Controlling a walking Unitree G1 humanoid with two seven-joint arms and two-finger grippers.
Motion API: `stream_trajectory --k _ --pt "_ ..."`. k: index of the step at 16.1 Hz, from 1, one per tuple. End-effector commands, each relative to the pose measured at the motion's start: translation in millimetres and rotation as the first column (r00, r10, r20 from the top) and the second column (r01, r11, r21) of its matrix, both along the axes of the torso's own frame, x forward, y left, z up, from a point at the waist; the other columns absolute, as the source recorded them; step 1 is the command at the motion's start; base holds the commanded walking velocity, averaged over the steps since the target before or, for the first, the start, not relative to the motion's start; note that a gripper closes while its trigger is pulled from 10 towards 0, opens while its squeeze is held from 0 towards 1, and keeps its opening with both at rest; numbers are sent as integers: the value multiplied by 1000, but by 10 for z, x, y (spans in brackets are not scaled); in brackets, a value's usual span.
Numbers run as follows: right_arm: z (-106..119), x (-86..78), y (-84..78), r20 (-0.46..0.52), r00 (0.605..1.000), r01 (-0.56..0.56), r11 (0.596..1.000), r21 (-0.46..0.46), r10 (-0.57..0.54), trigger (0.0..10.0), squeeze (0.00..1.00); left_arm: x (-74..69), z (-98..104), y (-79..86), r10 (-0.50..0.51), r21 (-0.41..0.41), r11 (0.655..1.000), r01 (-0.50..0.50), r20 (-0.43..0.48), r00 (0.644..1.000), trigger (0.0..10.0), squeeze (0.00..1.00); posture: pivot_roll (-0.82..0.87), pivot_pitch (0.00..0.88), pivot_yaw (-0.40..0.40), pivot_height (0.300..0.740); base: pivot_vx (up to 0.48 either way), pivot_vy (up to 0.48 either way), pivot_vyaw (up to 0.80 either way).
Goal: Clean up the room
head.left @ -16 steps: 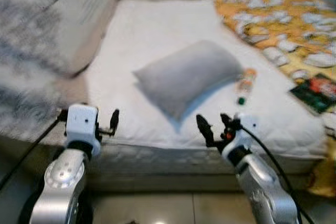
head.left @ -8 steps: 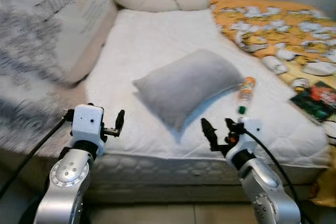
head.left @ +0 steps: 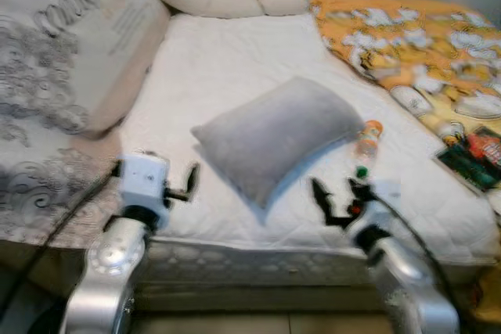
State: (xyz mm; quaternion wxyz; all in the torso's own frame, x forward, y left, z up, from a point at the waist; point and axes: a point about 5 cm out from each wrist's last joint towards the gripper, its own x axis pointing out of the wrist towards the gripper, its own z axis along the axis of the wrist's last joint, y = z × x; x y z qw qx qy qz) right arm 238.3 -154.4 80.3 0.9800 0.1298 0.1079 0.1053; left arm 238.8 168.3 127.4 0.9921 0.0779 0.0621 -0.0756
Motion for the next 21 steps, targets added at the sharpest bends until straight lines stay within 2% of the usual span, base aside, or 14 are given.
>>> stream_trajectory --k 1,15,18,20,21 --pt "54 31 90 27 999 -24 1000 21 23 10000 0 -4 25 80 27 19 999 -27 12 1000 10000 0 78 0 -9 740 341 0 0" --pt "54 33 67 24 1000 -18 1000 17 18 10000 0 -3 13 55 22 13 1000 -22 10 1000 10000 0 68 0 -4 740 341 0 0" --pt "52 28 67 24 1000 -12 1000 19 12 10000 0 -21 -1 13 -31 -21 999 31 -8 1000 10000 0 68 0 -4 740 0 0 0" --pt "53 27 33 21 1000 9 1000 22 -10 10000 0 -4 -15 -2 -64 -99 993 60 -29 998 10000 0 62 0 0 740 0 0 0" --pt "52 25 23 20 1000 16 1000 22 -16 10000 0 19 -17 -3 -80 -110 991 76 -28 996 10000 0 62 0 0 740 0 0 0"
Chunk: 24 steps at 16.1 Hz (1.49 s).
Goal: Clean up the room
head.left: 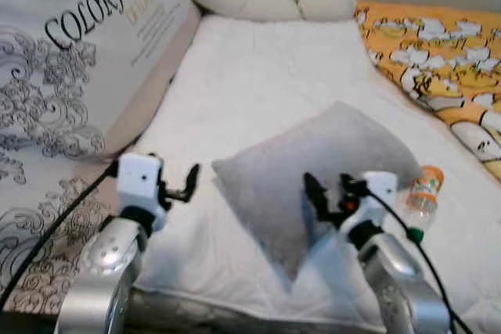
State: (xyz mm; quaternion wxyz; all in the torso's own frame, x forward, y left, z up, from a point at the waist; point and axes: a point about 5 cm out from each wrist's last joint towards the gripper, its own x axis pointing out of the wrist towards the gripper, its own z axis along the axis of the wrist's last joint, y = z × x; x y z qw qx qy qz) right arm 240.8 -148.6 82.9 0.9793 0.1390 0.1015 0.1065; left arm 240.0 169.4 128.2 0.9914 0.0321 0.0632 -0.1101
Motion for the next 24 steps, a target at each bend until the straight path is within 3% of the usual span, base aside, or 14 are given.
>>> stream_trajectory --k 1,2,4,5,6,8,11,14,15,17,20,22,24 --pt "23 -1 -46 9 1000 20 1000 0 -20 10000 0 31 -22 -12 -26 -7 1000 26 -11 1000 10000 733 62 0 0 740 0 0 0" --pt "19 2 -73 6 999 35 999 -8 -35 10000 0 92 -21 1 -36 -2 999 36 -6 999 10000 1000 57 0 2 740 0 0 0" --pt "10 18 -163 -3 997 75 996 -39 -76 10000 0 244 -84 33 -61 -34 998 59 -53 997 10000 1000 45 0 7 740 0 0 0" --pt "7 31 -277 -13 992 121 991 -54 -122 10000 0 390 -201 25 -89 -95 993 76 -142 986 10000 1000 32 0 10 740 0 0 0" --pt "9 34 -294 -14 992 128 990 -55 -129 10000 0 413 -217 22 -95 -104 991 79 -154 984 10000 1000 29 0 12 740 0 0 0" --pt "-16 39 -441 -46 984 169 981 -96 -174 10000 0 619 -364 -55 -148 -267 960 83 -235 961 10000 1000 0 0 21 740 0 0 0" --pt "-68 14 -479 -105 982 142 981 -133 -157 10000 0 791 -619 -93 -177 -383 923 35 -341 923 10000 1000 -57 0 56 740 0 0 0" --pt "-133 -41 -531 -170 969 149 975 -167 -178 10000 0 807 -848 -114 -184 -446 894 -43 -454 872 10000 1000 -99 0 82 740 0 0 0" --pt "-135 -56 -552 -183 961 180 971 -156 -207 10000 0 797 -921 -161 -197 -499 862 -86 -487 851 10000 0 -112 0 93 740 0 0 0" --pt "-124 -64 -542 -190 957 199 972 -124 -220 10000 0 789 -962 -232 -222 -566 815 -121 -499 837 10000 0 -120 0 104 740 0 0 0" --pt "-137 -79 -516 -207 952 213 974 -79 -225 10000 0 727 -1058 -493 -297 -640 755 -140 -524 798 10000 0 -127 0 117 740 0 0 0" --pt "-118 -79 -495 -207 953 217 975 -39 -221 10000 0 725 -1072 -613 -306 -694 698 -176 -512 803 10000 0 -131 0 115 740 0 0 0" --pt "-85 -85 -489 -200 957 212 977 -13 -210 10000 0 721 -1090 -677 -289 -710 673 -209 -512 809 10000 0 -136 0 112 740 0 0 0"
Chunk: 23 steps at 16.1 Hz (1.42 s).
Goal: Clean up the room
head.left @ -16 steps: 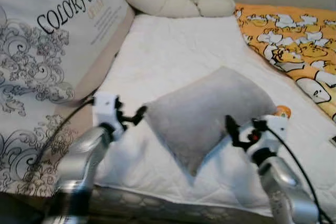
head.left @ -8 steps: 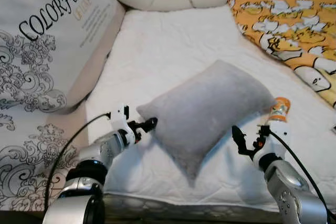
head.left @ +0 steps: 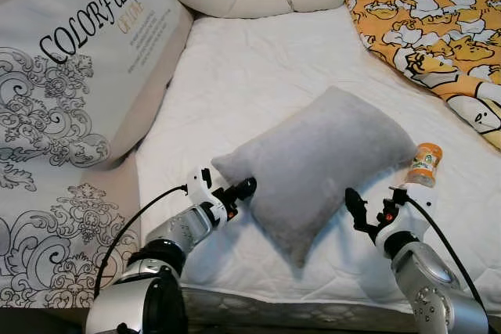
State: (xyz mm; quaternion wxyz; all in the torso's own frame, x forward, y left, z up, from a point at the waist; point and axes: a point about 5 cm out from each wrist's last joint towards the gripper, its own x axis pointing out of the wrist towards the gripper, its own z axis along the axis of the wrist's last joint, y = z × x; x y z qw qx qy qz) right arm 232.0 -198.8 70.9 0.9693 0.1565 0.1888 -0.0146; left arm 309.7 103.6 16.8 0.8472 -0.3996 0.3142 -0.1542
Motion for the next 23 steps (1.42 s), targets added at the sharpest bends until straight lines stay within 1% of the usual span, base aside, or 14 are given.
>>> stream_trajectory --k 1,3,4,5,6,8,11,12,13,16,18,20,22,23 --pt "37 -5 8 12 1000 0 1000 19 0 10000 0 13 -3 -41 13 35 999 -13 1 1000 10000 0 -141 0 111 740 0 0 0" --pt "49 -21 6 17 1000 0 1000 27 0 10000 0 18 -3 -83 48 21 999 -48 17 999 10000 0 -151 0 114 740 0 0 0" --pt "57 -27 5 21 1000 1 1000 31 -2 10000 0 40 29 -113 72 -25 997 -71 25 997 10000 0 -157 0 115 740 0 0 0" --pt "63 -36 6 23 1000 2 999 35 -2 10000 0 68 82 -176 65 -68 996 -61 55 996 10000 0 -159 0 115 740 0 0 0" --pt "65 -39 6 24 1000 1 999 36 -2 10000 0 73 98 -198 55 -77 996 -50 68 996 10000 0 -159 0 115 740 0 0 0" --pt "80 -55 10 31 1000 -1 999 44 0 10000 0 93 186 -308 36 -186 982 -14 117 993 10000 0 -165 0 118 740 0 0 0" --pt "89 -58 5 36 999 -2 999 47 0 10000 0 61 190 -395 -9 -224 974 37 125 992 10000 0 -179 0 124 740 0 0 0" --pt "99 -58 6 41 999 -2 999 49 0 10000 0 53 197 -426 -7 -258 965 38 120 993 10000 0 -184 0 125 740 0 0 0" --pt "110 -57 5 45 999 -3 999 50 1 10000 0 55 220 -451 -1 -301 953 39 126 992 10000 0 -191 0 126 740 0 0 0" --pt "137 -64 -7 54 999 -10 999 50 7 10000 0 113 355 -476 55 -472 881 24 153 987 10000 0 -207 0 124 740 0 0 0" --pt "155 -70 -22 59 998 -16 999 47 14 10000 0 129 388 -463 78 -520 854 14 156 985 10000 0 -220 0 123 740 0 0 0" --pt "178 -75 -26 67 997 -28 999 46 25 10000 0 99 360 -526 21 -463 884 59 167 986 10000 0 -224 0 122 740 0 0 0" --pt "222 -92 13 96 991 -101 993 59 96 10000 0 31 249 -623 -68 -270 956 113 172 983 10000 0 -229 0 120 740 0 0 0" --pt "263 -116 55 119 976 -188 980 59 180 10000 0 20 205 -626 -67 -204 974 98 150 986 10000 0 -229 0 121 740 0 0 0"
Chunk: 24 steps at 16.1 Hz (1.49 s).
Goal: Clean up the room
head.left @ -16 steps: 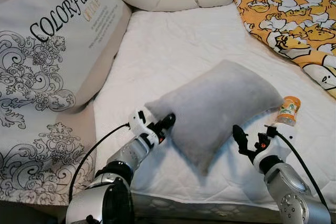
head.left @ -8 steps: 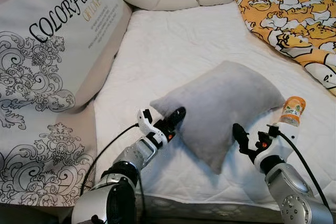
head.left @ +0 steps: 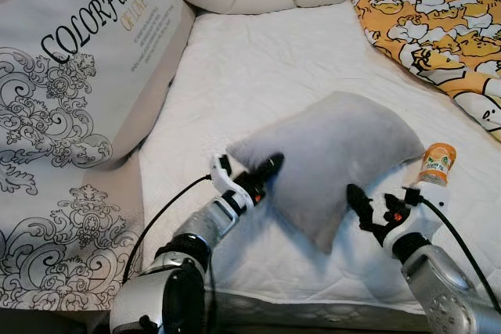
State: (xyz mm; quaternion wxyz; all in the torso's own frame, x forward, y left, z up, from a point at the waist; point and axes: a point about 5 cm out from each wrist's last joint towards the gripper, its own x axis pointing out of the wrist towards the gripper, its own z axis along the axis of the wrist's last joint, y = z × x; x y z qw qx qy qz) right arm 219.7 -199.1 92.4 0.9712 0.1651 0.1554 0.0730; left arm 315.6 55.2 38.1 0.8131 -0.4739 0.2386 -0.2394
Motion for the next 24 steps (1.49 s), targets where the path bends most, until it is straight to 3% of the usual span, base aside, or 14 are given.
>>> stream_trajectory --k 1,2,4,7,12,20,24 --pt "76 -19 76 31 995 -92 995 25 91 10000 0 -37 -11 -136 -19 14 1000 19 -12 1000 10000 0 -230 0 121 740 0 0 0" --pt "94 -39 69 36 991 -130 991 18 129 10000 0 -33 -8 -132 -13 6 1000 13 -13 1000 10000 0 -229 0 120 740 0 0 0" --pt "145 -88 -49 38 977 -211 977 -15 212 10000 0 -39 -21 -128 -35 35 999 36 -15 999 0 0 -227 0 119 740 0 0 0" --pt "165 -117 -98 34 962 -271 962 -33 272 10000 0 -33 -40 -99 -5 51 999 7 -29 1000 0 0 -221 0 119 740 0 0 0" --pt "158 -231 -93 10 919 -393 919 -27 393 10000 0 -41 -30 -118 -56 76 996 57 -5 998 0 0 -225 0 124 740 0 0 0" --pt "152 -241 -111 13 917 -399 916 -40 400 10000 0 -57 -16 -192 -92 85 992 90 14 996 0 0 -229 0 129 740 0 0 0" --pt "114 -159 -180 12 949 -315 946 -76 316 10000 0 1 51 -175 -84 94 992 79 52 995 0 0 -219 0 127 740 0 0 0"
